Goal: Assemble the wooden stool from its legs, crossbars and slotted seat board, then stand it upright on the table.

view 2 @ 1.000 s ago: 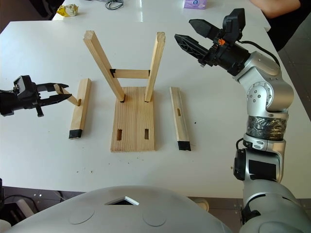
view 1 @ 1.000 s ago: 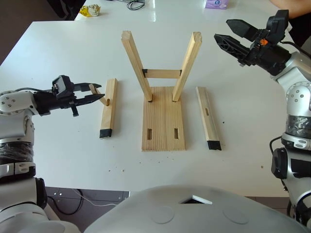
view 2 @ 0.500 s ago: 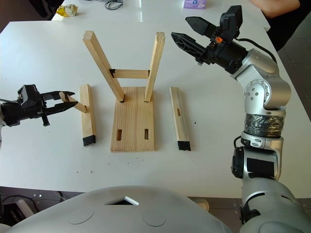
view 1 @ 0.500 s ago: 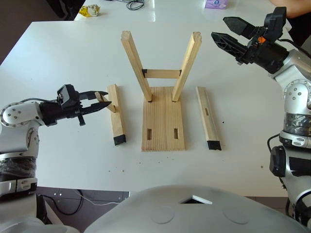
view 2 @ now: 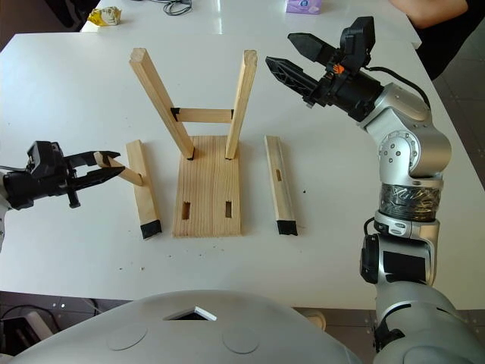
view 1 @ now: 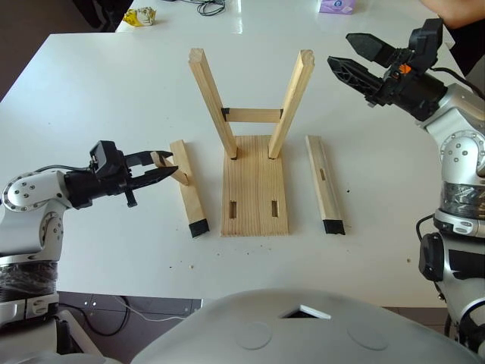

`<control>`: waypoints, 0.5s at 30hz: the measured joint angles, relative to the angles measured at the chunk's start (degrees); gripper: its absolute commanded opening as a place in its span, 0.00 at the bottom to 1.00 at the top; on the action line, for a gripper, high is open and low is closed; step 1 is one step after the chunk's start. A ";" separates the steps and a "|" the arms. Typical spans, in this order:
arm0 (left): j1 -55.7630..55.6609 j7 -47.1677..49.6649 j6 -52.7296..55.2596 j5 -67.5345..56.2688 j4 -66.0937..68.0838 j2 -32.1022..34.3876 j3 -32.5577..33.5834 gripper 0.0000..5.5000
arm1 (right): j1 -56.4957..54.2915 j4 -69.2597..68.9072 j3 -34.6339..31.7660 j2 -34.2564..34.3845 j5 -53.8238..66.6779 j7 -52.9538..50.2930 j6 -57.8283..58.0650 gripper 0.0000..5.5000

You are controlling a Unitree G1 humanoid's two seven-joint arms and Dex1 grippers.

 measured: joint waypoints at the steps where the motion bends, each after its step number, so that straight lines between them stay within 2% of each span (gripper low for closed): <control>1: -0.08 -0.01 -0.03 0.03 0.31 0.00 0.06 0.24 | 0.06 -0.08 -0.01 0.00 0.01 -0.01 0.05 0.69; 15: -4.69 -3.12 -3.26 3.07 7.18 0.59 -1.97 0.24 | 1.08 -1.44 0.21 0.46 0.34 -0.38 0.19 0.69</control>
